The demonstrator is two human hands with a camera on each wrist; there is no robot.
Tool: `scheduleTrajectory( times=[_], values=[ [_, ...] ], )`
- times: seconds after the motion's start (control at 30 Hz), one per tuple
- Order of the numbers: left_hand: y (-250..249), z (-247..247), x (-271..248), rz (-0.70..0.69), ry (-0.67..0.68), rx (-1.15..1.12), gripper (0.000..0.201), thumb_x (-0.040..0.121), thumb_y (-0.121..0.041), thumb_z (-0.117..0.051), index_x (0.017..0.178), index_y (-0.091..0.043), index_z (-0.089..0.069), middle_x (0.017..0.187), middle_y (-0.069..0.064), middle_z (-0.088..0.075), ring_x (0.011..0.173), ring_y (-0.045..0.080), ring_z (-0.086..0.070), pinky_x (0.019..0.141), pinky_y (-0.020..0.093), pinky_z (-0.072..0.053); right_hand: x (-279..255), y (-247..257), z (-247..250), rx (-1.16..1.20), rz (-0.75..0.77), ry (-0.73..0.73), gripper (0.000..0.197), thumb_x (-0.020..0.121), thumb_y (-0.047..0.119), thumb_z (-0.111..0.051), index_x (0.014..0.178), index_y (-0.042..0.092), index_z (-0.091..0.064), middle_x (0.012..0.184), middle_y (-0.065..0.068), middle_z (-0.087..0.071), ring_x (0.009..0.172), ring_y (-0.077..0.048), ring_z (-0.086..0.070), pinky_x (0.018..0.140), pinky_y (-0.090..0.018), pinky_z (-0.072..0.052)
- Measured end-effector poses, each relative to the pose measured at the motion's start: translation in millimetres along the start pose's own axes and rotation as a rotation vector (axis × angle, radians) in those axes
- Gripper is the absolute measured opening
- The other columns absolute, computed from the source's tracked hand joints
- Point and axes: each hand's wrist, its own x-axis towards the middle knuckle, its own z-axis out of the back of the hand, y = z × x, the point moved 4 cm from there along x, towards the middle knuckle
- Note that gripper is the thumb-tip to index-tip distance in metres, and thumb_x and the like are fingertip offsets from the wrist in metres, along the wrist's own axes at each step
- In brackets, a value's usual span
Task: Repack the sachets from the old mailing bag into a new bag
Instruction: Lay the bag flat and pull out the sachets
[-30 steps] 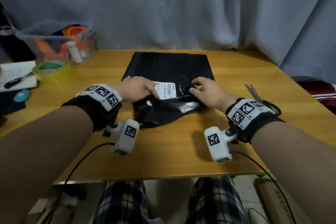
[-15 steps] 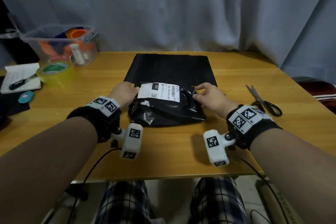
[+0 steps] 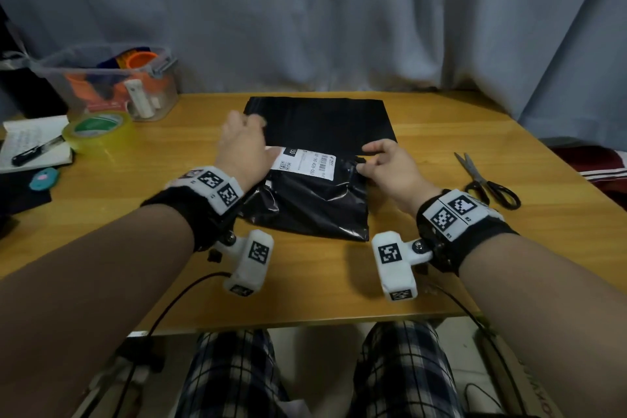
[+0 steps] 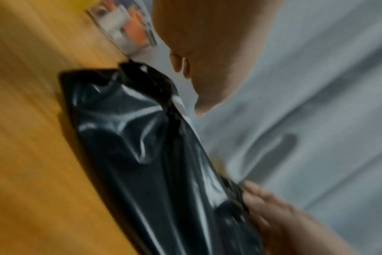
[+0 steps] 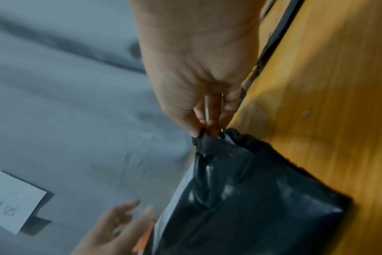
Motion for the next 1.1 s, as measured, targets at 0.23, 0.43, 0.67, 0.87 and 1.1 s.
scheduleTrajectory(
  times=[0.23, 0.43, 0.67, 0.87, 1.1],
  values=[
    [-65.9, -35.3, -24.4, -0.104, 0.360, 0.147, 0.090, 0.075, -0.080, -0.039, 0.130, -0.009, -0.044, 0.126, 0.016, -0.050, 0.115, 0.032, -0.050, 0.092, 0.041, -0.043, -15.0, 43.8, -8.2, 0.213, 0.057, 0.208, 0.033, 0.090, 0.007, -0.052, 0.121, 0.021, -0.052, 0.103, -0.007, -0.069, 0.093, -0.016, -0.065, 0.086, -0.029, -0.052],
    [-49.5, -44.8, -21.1, -0.063, 0.404, 0.146, 0.026, 0.089, -0.039, -0.050, 0.098, -0.015, -0.048, 0.124, 0.012, -0.037, 0.114, 0.033, -0.041, 0.091, 0.038, -0.040, -19.9, 41.2, -3.2, 0.094, 0.051, 0.213, 0.024, 0.091, 0.003, -0.047, 0.110, 0.014, -0.055, 0.094, -0.006, -0.069, 0.089, -0.019, -0.066, 0.084, -0.027, -0.052],
    [-12.5, -44.5, -16.9, -0.126, 0.530, -0.117, 0.051, 0.095, -0.046, -0.039, 0.135, -0.015, -0.041, 0.135, 0.011, -0.046, 0.120, 0.027, -0.048, 0.104, 0.041, -0.039, -10.3, 14.2, -2.5, -0.416, 0.079, 0.097, 0.030, 0.089, 0.036, -0.060, 0.100, 0.009, -0.066, 0.098, -0.008, -0.067, 0.095, -0.023, -0.062, 0.086, -0.036, -0.051],
    [-0.9, -50.0, -29.6, -0.031, 0.578, 0.029, 0.064, 0.097, -0.054, -0.022, 0.152, -0.027, -0.001, 0.159, 0.008, 0.009, 0.147, 0.022, 0.008, 0.119, 0.040, 0.001, -11.9, 5.4, -29.0, -0.647, -0.059, 0.156, 0.063, 0.076, 0.072, -0.052, 0.086, 0.011, -0.063, 0.083, -0.004, -0.066, 0.085, -0.024, -0.064, 0.077, -0.037, -0.052],
    [7.0, -60.3, -19.5, -0.035, 0.546, -0.022, 0.106, 0.060, -0.092, -0.002, 0.150, -0.035, -0.008, 0.157, 0.008, -0.016, 0.146, 0.027, -0.012, 0.117, 0.048, -0.015, -16.0, 9.9, -36.8, -0.203, -0.105, 0.124, 0.032, 0.081, 0.032, -0.072, 0.065, 0.014, -0.052, 0.066, 0.004, -0.052, 0.063, -0.009, -0.052, 0.053, -0.012, -0.040]
  ],
)
